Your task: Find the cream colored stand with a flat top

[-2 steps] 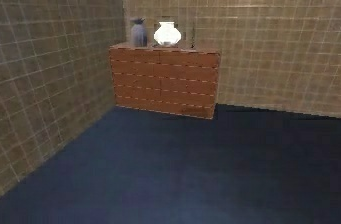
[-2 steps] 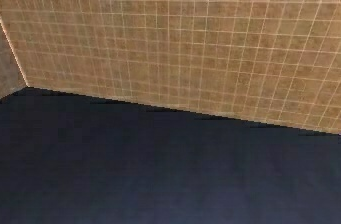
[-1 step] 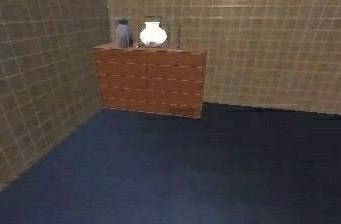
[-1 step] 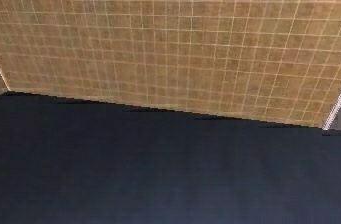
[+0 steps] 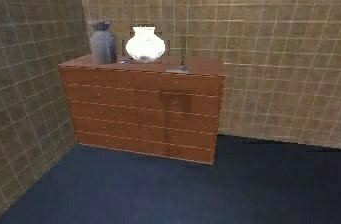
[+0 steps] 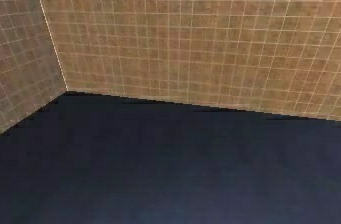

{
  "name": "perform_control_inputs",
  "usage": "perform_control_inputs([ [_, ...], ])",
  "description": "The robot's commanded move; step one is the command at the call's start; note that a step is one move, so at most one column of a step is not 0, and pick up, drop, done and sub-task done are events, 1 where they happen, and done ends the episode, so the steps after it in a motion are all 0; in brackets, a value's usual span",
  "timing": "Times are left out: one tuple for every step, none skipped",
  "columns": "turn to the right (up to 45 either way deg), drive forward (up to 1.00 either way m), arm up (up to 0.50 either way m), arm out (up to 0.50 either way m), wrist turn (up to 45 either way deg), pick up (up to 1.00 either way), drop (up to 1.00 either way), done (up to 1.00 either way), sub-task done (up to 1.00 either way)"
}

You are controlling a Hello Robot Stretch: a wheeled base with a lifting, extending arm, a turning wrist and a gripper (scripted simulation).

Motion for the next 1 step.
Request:
perform_control_inputs([
  [0.0, 1.0, 0.0, 0.0, 0.0, 0.0, 0.0, 0.0, 0.0],
])
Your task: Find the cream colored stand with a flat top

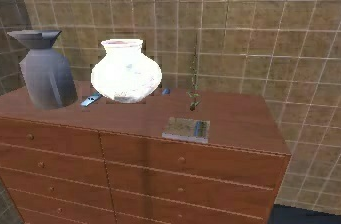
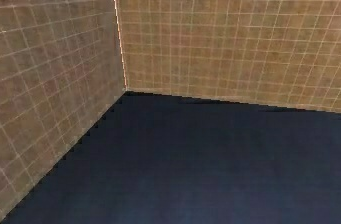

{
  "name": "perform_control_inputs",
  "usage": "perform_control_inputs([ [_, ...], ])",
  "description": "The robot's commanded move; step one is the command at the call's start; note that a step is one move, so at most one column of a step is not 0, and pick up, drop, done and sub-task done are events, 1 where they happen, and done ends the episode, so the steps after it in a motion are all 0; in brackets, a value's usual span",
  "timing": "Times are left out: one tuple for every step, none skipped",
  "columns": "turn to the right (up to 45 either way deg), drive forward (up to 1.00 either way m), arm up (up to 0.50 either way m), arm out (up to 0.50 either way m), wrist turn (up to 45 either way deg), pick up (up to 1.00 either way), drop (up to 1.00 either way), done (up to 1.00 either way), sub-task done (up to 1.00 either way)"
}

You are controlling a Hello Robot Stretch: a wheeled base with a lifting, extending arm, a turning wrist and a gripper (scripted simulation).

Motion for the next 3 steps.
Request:
perform_control_inputs([
  [0.0, 0.2, 0.0, 0.0, 0.0, 0.0, 0.0, 0.0, 0.0],
  [-33.0, 0.0, 0.0, 0.0, 0.0, 0.0, 0.0, 0.0, 0.0],
  [0.0, 0.0, 0.0, 0.0, 0.0, 0.0, 0.0, 1.0, 0.0],
])
